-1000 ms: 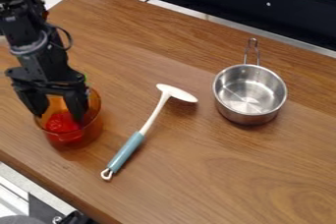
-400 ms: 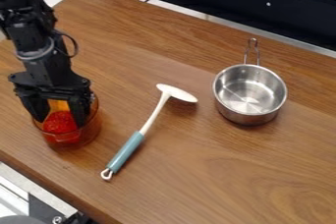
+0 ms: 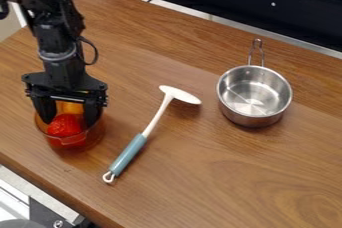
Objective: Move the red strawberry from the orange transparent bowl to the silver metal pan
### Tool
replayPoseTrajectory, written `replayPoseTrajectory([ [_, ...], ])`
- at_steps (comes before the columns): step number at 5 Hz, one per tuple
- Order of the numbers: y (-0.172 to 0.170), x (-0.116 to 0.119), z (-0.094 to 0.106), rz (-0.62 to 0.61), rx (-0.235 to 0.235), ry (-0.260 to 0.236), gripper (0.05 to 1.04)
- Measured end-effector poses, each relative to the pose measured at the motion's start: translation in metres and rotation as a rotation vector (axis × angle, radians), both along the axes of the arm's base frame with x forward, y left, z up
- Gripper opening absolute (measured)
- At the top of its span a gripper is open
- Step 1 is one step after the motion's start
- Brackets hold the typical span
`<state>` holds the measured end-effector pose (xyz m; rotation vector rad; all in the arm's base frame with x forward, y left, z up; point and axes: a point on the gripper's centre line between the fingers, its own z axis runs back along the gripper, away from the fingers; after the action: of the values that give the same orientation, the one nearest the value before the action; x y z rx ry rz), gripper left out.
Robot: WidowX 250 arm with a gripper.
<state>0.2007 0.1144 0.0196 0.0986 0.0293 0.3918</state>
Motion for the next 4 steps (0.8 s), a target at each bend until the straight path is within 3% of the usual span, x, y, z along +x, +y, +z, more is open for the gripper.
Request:
replayPoseTrajectory([
  [2,0.0009,0.0032,-0.0052,-0.002,0.039,0.039,0.982],
  [4,0.0026,-0.0003,-0.0018,0.002,0.056,0.159,0.982],
])
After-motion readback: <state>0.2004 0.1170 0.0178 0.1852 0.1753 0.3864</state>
